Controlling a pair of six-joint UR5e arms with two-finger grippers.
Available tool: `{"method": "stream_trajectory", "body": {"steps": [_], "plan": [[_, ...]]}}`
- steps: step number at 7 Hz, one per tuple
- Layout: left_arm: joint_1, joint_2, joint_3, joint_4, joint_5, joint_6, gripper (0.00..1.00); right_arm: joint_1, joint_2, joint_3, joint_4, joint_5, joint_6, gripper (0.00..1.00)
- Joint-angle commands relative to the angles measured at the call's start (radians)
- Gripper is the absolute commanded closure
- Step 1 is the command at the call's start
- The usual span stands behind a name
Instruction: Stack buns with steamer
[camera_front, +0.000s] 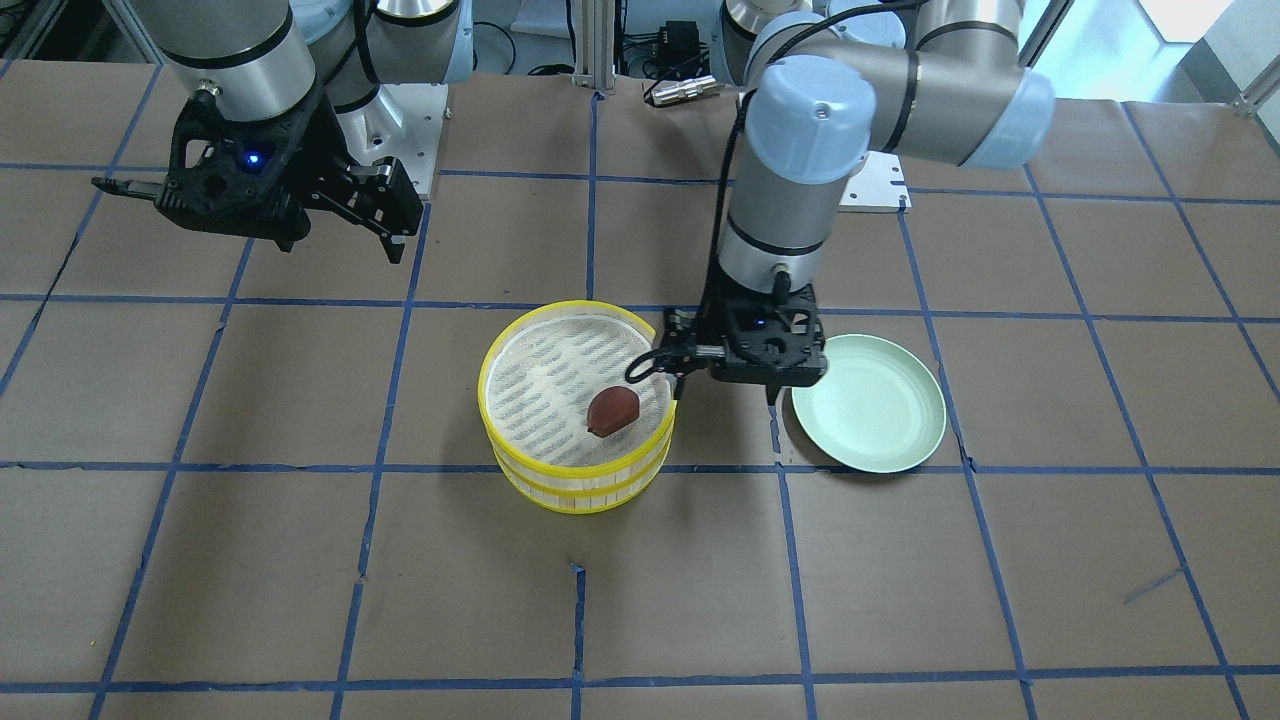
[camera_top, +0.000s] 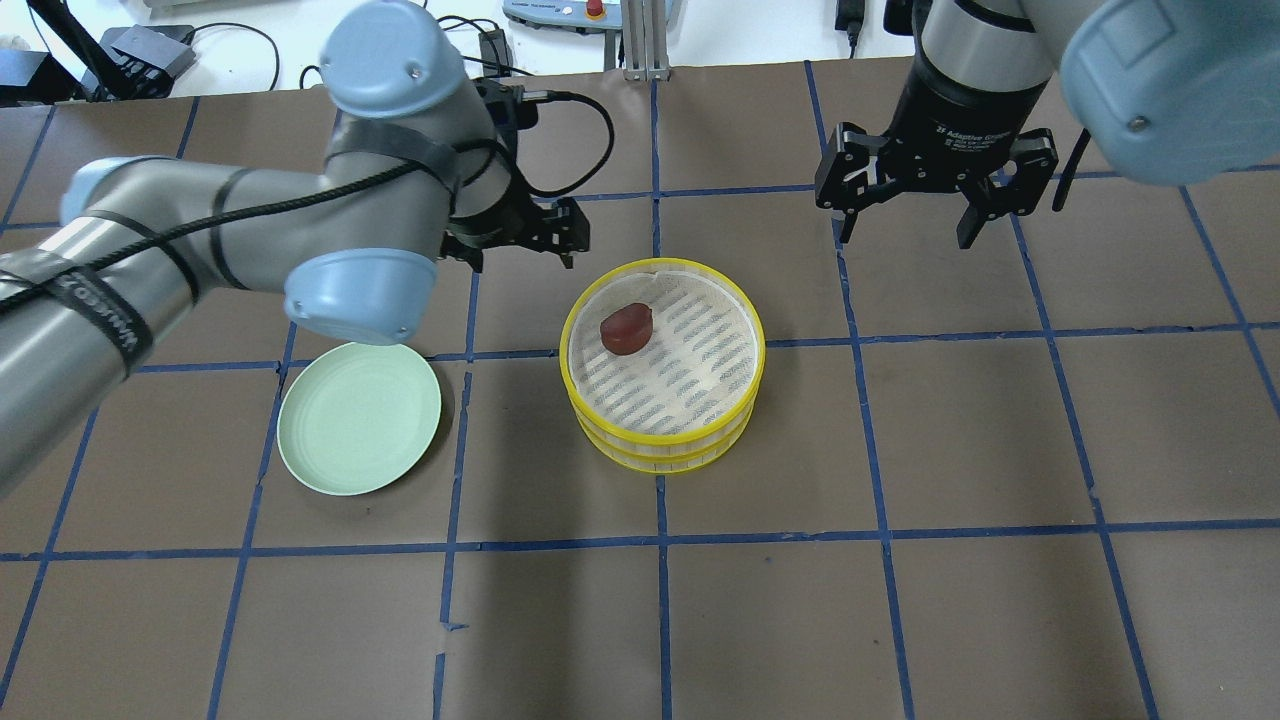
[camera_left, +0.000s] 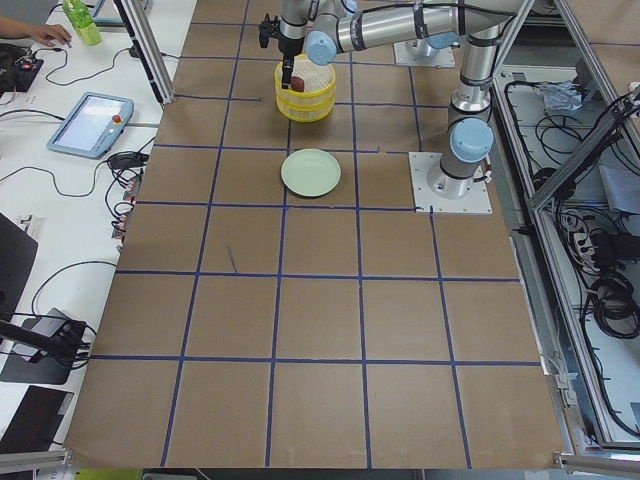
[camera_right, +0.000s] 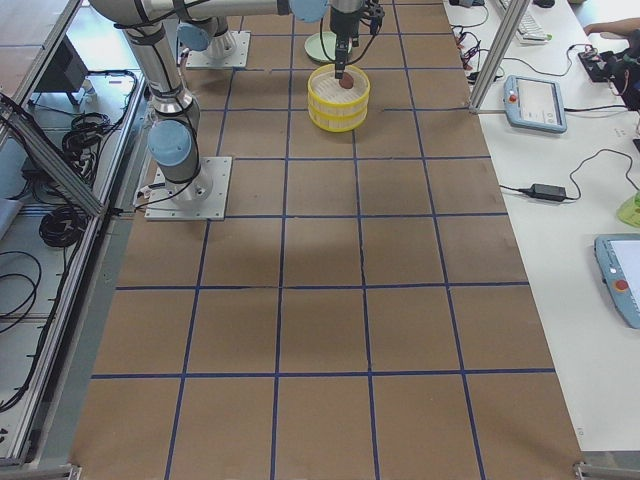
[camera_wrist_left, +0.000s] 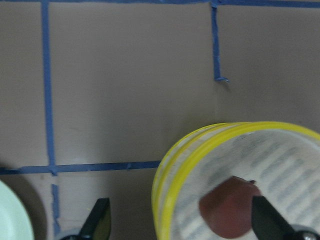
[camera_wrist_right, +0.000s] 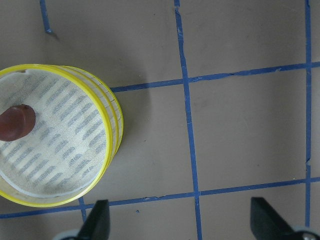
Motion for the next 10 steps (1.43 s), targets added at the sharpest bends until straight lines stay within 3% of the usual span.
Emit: {"method": "stream_trajectory", "body": {"steps": [1, 2, 3, 10], "plan": [[0.157, 0.151, 0.053, -0.313, 0.008, 0.118, 0.00, 0.001, 0.000, 0.001, -0.001, 0.001, -0.002, 0.00], [0.178, 0.181, 0.131, -0.481, 0.009, 0.118, 0.00, 0.001, 0.000, 0.001, -0.001, 0.001, -0.002, 0.00], [0.179, 0.182, 0.194, -0.561, 0.009, 0.118, 0.00, 0.001, 0.000, 0.001, -0.001, 0.001, -0.002, 0.00], [0.175, 0.175, 0.190, -0.561, 0.006, 0.115, 0.00, 0.000, 0.012, 0.010, -0.019, -0.007, -0.002, 0.00]]}}
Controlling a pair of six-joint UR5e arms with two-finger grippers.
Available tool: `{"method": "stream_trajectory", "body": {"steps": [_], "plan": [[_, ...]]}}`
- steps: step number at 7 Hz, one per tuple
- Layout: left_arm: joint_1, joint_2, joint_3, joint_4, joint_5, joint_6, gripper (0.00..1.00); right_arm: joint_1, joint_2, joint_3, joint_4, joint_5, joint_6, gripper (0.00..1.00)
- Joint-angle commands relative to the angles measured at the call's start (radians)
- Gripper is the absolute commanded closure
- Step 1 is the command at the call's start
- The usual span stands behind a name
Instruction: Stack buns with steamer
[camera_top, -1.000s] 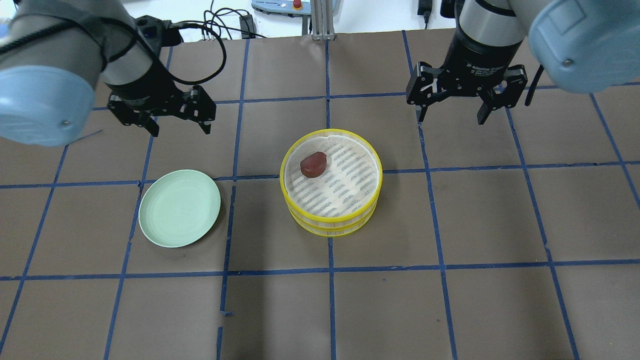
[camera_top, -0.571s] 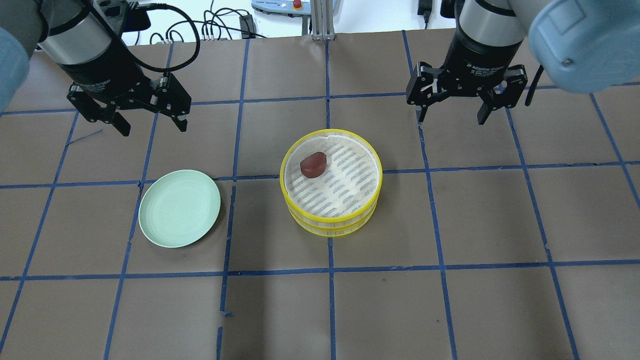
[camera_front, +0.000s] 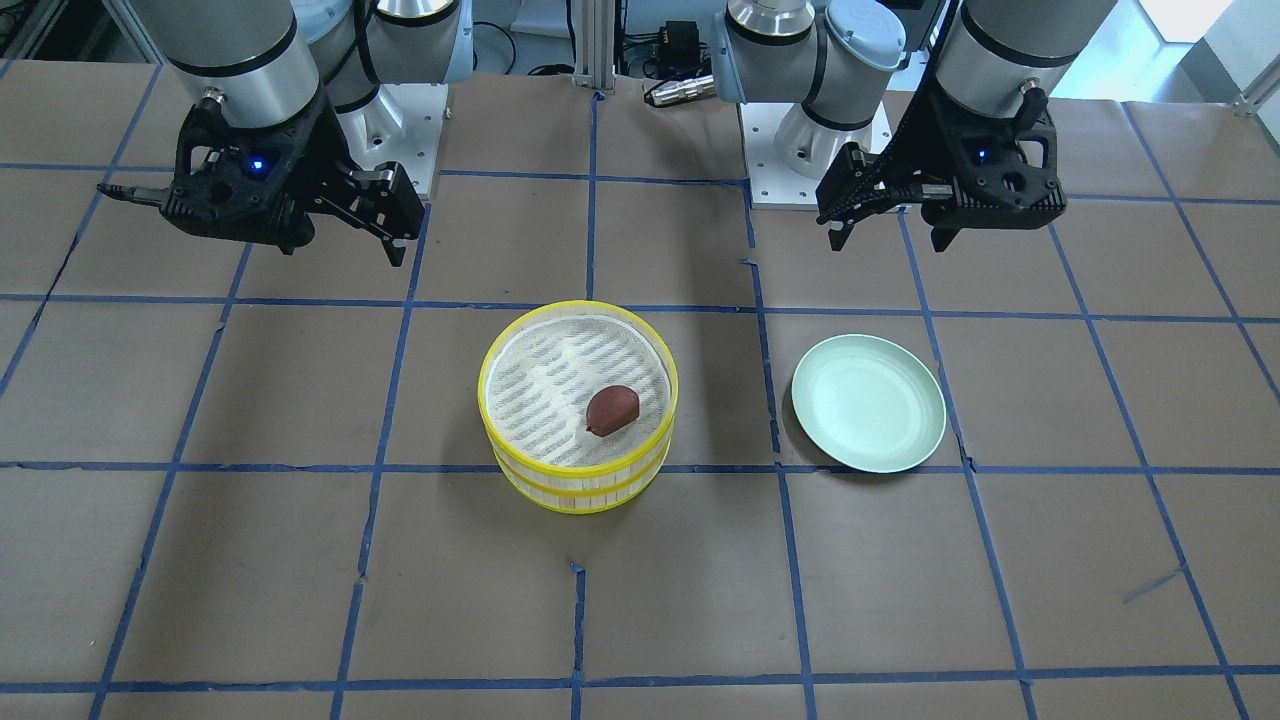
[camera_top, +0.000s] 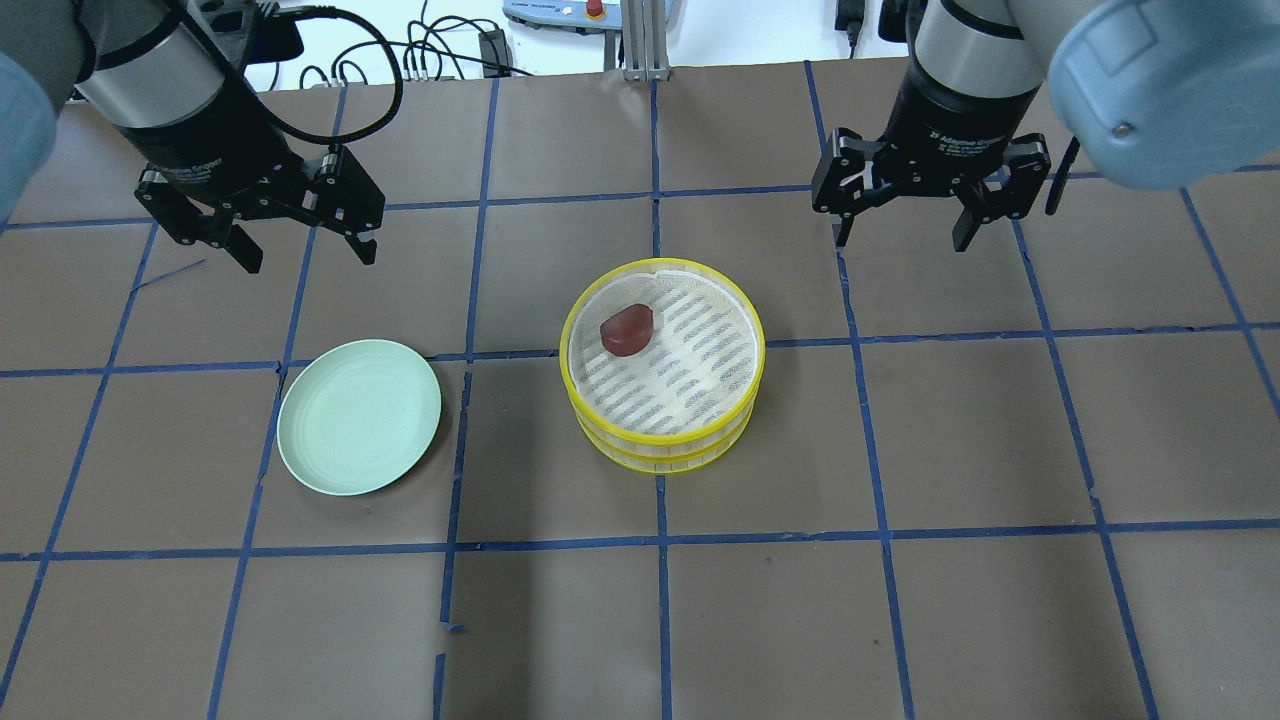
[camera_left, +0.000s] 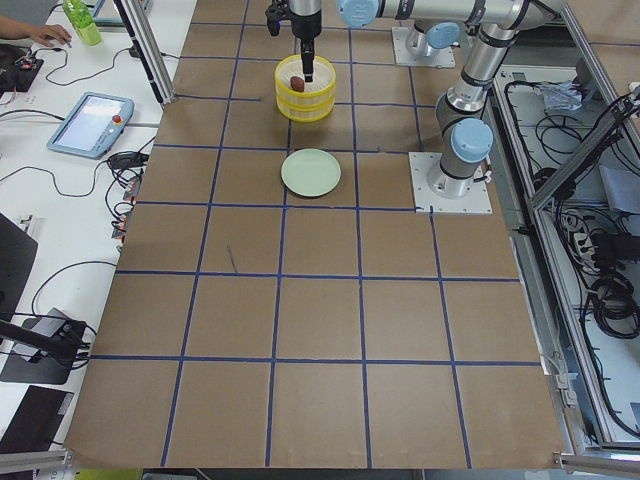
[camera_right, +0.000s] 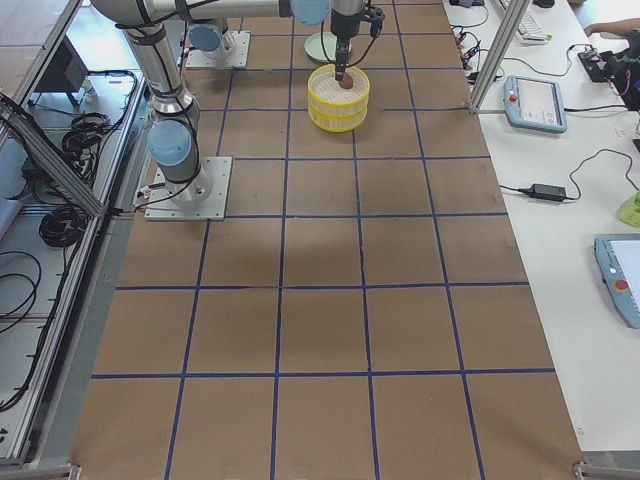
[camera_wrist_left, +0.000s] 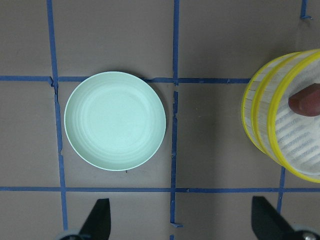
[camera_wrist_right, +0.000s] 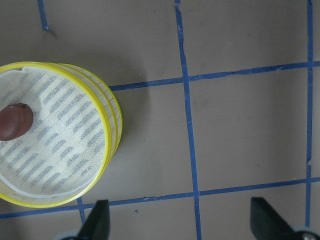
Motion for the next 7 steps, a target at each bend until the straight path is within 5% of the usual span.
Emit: {"method": "stream_trajectory", "body": {"steps": [1, 7], "plan": [[-0.001, -0.002, -0.001, 0.000, 0.000, 0.001, 0.00, -0.001, 0.003, 0.002, -0.007, -0.005, -0.001, 0.00], [0.001, -0.002, -0.001, 0.000, -0.001, 0.003, 0.00, -0.009, 0.005, 0.005, 0.000, 0.001, 0.000, 0.00]]}}
